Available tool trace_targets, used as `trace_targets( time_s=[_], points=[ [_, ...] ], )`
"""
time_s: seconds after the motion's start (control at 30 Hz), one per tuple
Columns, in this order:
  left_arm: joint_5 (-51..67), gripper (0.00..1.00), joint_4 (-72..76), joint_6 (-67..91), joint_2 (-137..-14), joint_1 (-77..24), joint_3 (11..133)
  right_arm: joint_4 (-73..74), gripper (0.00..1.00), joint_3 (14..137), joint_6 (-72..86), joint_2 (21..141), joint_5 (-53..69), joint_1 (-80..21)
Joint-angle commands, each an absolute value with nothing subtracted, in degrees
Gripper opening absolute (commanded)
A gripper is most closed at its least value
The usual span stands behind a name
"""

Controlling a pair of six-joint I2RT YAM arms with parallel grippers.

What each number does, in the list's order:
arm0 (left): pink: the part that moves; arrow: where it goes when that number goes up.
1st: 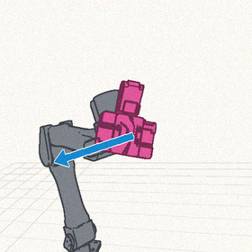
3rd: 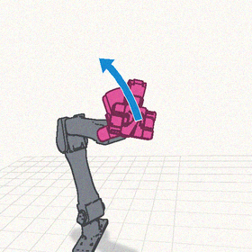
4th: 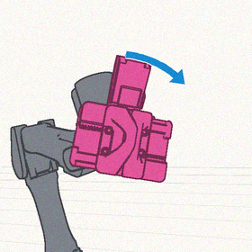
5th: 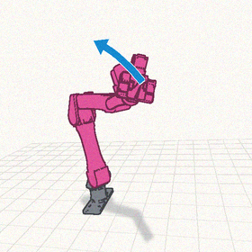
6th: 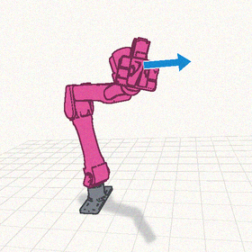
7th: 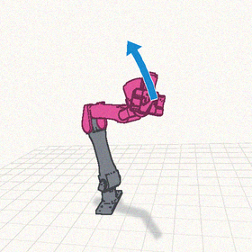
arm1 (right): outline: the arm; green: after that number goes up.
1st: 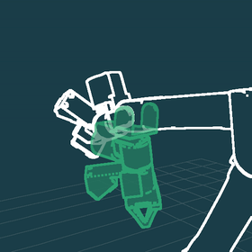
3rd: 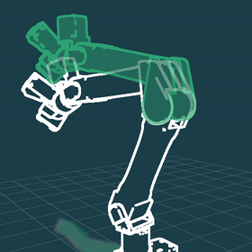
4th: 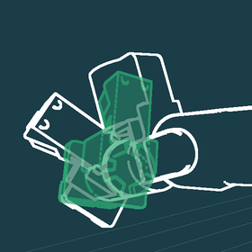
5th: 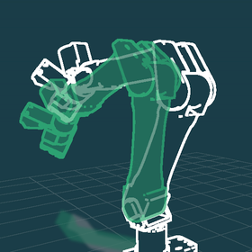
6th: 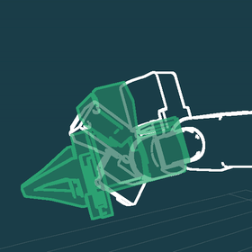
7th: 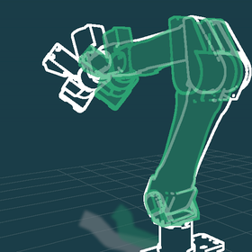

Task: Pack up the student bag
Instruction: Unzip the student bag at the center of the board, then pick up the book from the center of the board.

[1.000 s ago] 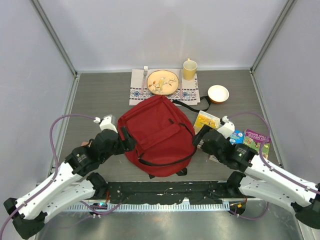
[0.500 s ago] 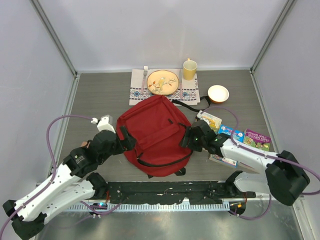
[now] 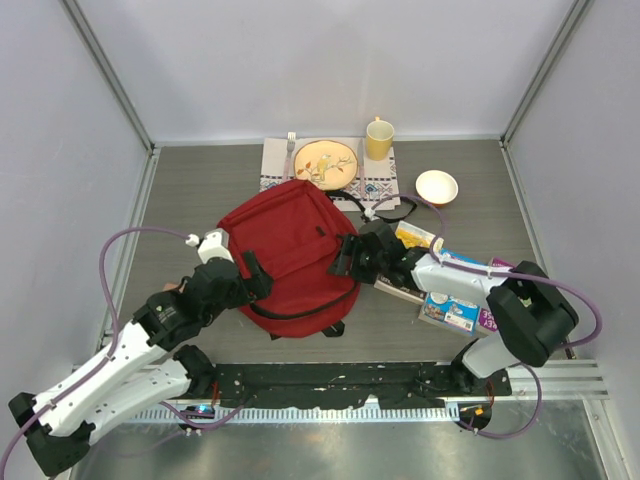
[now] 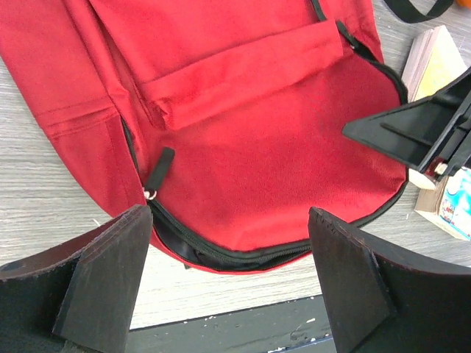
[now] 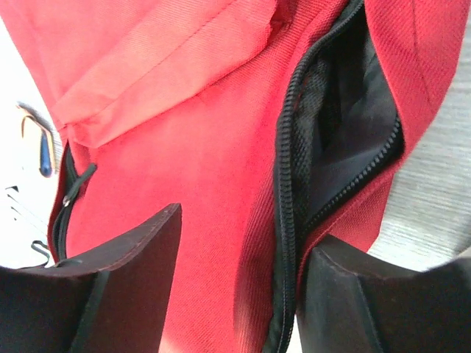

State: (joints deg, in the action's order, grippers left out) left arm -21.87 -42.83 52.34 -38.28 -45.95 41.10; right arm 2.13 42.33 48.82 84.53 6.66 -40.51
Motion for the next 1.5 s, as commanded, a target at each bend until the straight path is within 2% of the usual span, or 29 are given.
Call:
trace_targets(
  time_s=[0.0, 0.03, 0.1, 0.13, 0.27, 0.3, 0.4, 0.53, 0.73, 0.93, 0.97, 1.03, 1.2, 1.3, 1.47],
  points=[
    [-21.9, 0.90, -40.4, 53.2, -39.2, -45.7, 41.9, 4.5, 0.66, 47.6, 44.6, 81.7, 4.1, -41.4],
    [-22.3, 0.91, -41.5, 53.7, -39.6, -45.7, 42.5, 5.6, 0.72, 47.1, 44.0, 80.0, 2.6, -41.4],
    [-23.3, 1.00, -41.9, 53.2, -40.3, -45.7, 43.0, 10.2, 0.80, 45.5, 42.6, 73.6, -4.5, -41.4],
    [-23.2, 1.00, -41.7, 52.7, -41.3, -45.7, 43.7, 12.0, 0.86, 44.9, 42.1, 71.0, -6.9, -41.4],
    [-20.5, 1.00, -37.1, 51.0, -43.9, -45.8, 44.6, 22.6, 0.92, 42.5, 42.7, 60.7, -17.8, -40.4],
    [-19.9, 0.99, -34.3, 50.8, -44.8, -45.8, 44.7, 24.9, 0.93, 42.6, 43.2, 59.1, -22.5, -38.5],
    [-17.1, 1.00, -29.6, 49.7, -50.1, -46.0, 47.2, 31.8, 0.97, 42.5, 43.9, 54.5, -26.2, -31.4],
    [-18.1, 1.00, -26.6, 47.7, -59.0, -49.0, 53.6, 33.2, 0.97, 41.3, 40.2, 50.4, -22.7, -20.9],
    [-19.1, 1.00, -23.0, 44.7, -71.5, -56.1, 63.5, 37.1, 0.98, 41.8, 37.1, 51.5, -15.3, -5.7],
    [-13.5, 1.00, -16.4, 43.9, -79.9, -57.3, 67.7, 42.1, 0.99, 40.0, 38.4, 48.7, -13.5, 6.7],
    [-11.6, 0.99, -16.1, 43.9, -80.8, -57.3, 68.1, 43.8, 1.00, 41.0, 40.1, 48.7, -16.4, 9.0],
    [-10.2, 1.00, -15.3, 43.8, -83.2, -57.4, 69.1, 45.8, 1.00, 42.4, 42.2, 49.0, -16.2, 11.3],
    [-8.6, 1.00, -12.8, 41.6, -88.9, -57.4, 72.8, 37.5, 0.97, 41.9, 37.4, 53.0, 2.0, 12.4],
    [-7.8, 1.00, -14.4, 40.2, -94.8, -57.0, 78.6, 33.0, 0.91, 41.1, 35.2, 54.4, 5.8, 12.4],
    [-4.8, 0.99, -13.3, 41.0, -102.8, -55.0, 83.6, 23.0, 0.91, 40.9, 34.7, 55.0, 9.0, 12.4]
  ],
)
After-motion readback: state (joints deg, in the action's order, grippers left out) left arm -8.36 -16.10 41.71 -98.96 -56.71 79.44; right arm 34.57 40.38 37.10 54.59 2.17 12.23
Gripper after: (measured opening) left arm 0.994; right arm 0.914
